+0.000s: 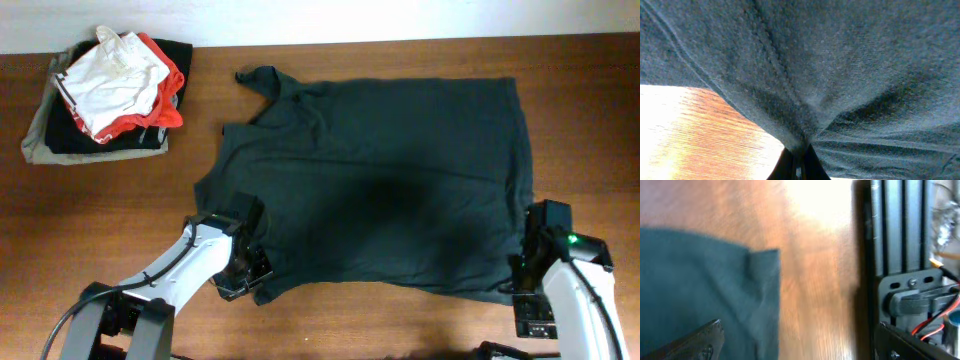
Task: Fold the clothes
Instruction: 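Grasp the bottom hem corners with the left and right grippers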
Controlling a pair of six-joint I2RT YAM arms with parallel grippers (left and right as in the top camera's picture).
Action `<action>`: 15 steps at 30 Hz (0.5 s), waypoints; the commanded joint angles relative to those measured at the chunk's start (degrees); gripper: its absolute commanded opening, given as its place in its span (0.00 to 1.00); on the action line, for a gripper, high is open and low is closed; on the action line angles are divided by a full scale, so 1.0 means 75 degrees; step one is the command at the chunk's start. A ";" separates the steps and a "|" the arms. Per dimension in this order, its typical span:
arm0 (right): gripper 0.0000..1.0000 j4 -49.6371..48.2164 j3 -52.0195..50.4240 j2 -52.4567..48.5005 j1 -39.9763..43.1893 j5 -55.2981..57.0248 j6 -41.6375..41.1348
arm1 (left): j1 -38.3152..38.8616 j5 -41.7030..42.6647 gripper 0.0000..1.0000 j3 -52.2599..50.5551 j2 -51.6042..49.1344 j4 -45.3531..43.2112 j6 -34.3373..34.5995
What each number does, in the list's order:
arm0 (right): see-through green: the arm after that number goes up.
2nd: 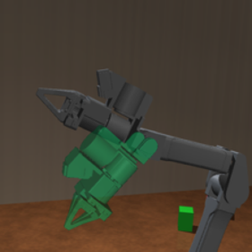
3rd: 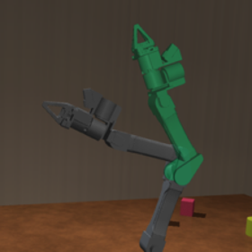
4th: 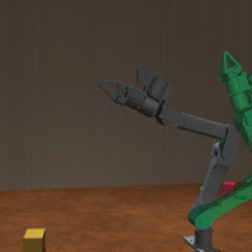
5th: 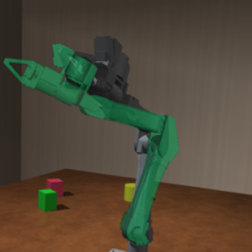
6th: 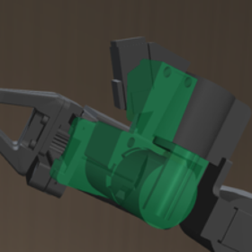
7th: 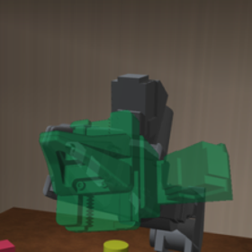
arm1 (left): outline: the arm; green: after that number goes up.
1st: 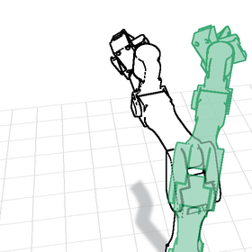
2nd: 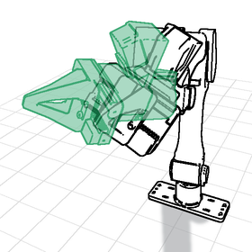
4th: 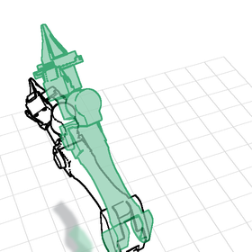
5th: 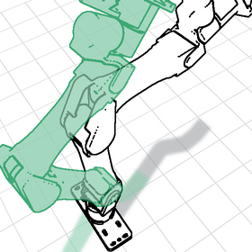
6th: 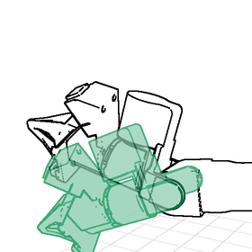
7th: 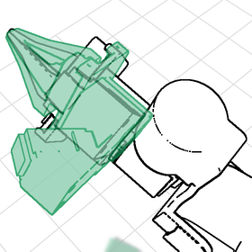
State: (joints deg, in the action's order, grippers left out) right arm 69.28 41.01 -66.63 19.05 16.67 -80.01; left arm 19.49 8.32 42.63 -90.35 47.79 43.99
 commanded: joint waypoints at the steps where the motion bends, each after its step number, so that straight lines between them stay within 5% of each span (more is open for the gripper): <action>1: 0.99 -0.0210 -0.0055 -0.0624 0.0877 0.0411 0.0041 | -0.0012 -0.0431 0.01 -0.0216 -0.0297 -0.0058 0.0009; 15: 0.99 -0.1757 -0.0192 -0.1909 0.1329 -0.0393 0.1702 | -0.0012 -0.0431 0.01 -0.0216 -0.0297 -0.0055 0.0009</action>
State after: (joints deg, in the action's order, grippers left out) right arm 57.39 40.91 -80.14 28.58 14.72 -69.17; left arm 19.49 8.32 42.63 -90.35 47.79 43.99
